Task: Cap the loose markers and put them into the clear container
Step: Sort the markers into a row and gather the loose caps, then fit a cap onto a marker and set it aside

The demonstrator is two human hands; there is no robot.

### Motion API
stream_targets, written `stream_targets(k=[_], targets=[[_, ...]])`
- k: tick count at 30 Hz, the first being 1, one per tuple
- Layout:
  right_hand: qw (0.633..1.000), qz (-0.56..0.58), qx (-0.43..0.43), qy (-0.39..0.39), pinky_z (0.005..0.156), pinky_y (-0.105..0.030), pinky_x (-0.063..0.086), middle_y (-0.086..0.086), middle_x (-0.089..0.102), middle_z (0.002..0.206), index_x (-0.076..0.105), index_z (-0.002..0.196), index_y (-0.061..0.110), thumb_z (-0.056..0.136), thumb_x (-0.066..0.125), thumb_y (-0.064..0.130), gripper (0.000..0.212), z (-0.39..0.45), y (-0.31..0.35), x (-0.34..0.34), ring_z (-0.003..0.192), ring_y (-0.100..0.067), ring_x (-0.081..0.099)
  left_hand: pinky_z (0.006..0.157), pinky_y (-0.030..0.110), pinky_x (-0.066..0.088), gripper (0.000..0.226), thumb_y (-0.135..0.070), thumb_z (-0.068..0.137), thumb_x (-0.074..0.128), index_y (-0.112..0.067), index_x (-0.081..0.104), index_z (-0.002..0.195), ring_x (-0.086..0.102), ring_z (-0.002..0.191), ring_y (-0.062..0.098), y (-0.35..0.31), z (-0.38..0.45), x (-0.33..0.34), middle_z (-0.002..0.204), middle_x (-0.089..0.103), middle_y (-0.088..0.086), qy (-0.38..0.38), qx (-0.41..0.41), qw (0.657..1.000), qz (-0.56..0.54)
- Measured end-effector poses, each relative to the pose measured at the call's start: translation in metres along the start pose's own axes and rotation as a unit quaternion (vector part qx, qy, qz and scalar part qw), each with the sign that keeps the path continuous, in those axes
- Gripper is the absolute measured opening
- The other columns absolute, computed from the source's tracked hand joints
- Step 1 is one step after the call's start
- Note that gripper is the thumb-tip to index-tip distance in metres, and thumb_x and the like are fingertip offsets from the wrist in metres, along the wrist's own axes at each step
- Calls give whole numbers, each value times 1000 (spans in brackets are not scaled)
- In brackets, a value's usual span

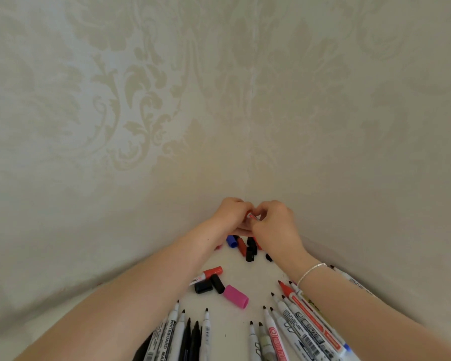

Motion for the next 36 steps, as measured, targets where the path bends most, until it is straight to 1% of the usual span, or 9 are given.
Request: stream_targets(k=[5,7,9,12,14,21,26,31,36], targets=[[988,139,51,35,43,-10,38,2,56,73,56,94,10,90,61,17,9,-11,0,14,59,-9,53,61,32,59,18,-21,98,52,-3,52,98,67,57,15,-4,-15,-12,71,63,8,64,1,998,0],[980,174,70,60,50,-16,44,2,60,80,56,110,16,94,56,21,17,-12,5,21,62,-11,56,65,31,58,23,-26,99,49,-4,53,99,70,67,17,-9,-23,-26,80,69,10,74,-4,996,-41],[978,156,102,98,61,-29,51,-3,62,82,57,115,18,96,52,24,21,-10,9,25,68,-19,59,75,31,56,24,-27,98,50,-6,58,107,69,84,20,-11,-32,-53,99,70,12,41,7,996,74],[972,136,144,130,64,-30,46,-5,58,79,59,109,8,94,52,17,19,-4,10,23,70,-19,55,76,25,49,20,-28,91,60,-14,69,101,63,85,13,1,-53,-92,97,69,0,55,66,898,433],[968,133,166,133,54,-27,40,-10,58,83,54,112,5,90,53,13,24,-1,10,21,65,-19,51,82,27,48,22,-32,85,68,-18,70,101,62,91,13,21,-69,-102,98,68,-5,117,40,838,532],[924,263,209,183,48,-28,52,-17,60,77,19,142,23,88,51,2,66,-12,24,47,51,-21,57,71,25,44,26,-24,85,63,-16,66,110,60,92,15,53,-76,-92,108,67,0,98,66,780,615],[918,289,207,177,51,-32,56,-18,57,78,40,114,8,87,52,-1,31,-11,25,51,48,-22,60,75,27,49,23,-25,83,60,-19,69,103,63,95,21,36,-65,-120,102,69,2,8,96,769,633],[895,320,237,199,50,-31,54,-23,59,82,42,98,6,86,51,-7,20,-5,16,64,63,-31,64,75,30,45,19,-20,85,53,-20,65,100,62,100,28,52,-58,-144,105,68,5,-36,117,672,731],[882,359,251,176,54,-34,54,-22,58,80,42,97,6,87,49,-8,19,0,14,87,61,-28,61,74,27,45,15,-20,84,54,-23,67,92,63,96,23,61,-53,-145,99,69,0,-9,118,724,680]])
Point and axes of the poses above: each hand's wrist, its own z-axis towards the middle knuckle, its own x-axis out of the palm, y = z × x, the point moved 4 cm from there along z, towards the middle knuckle
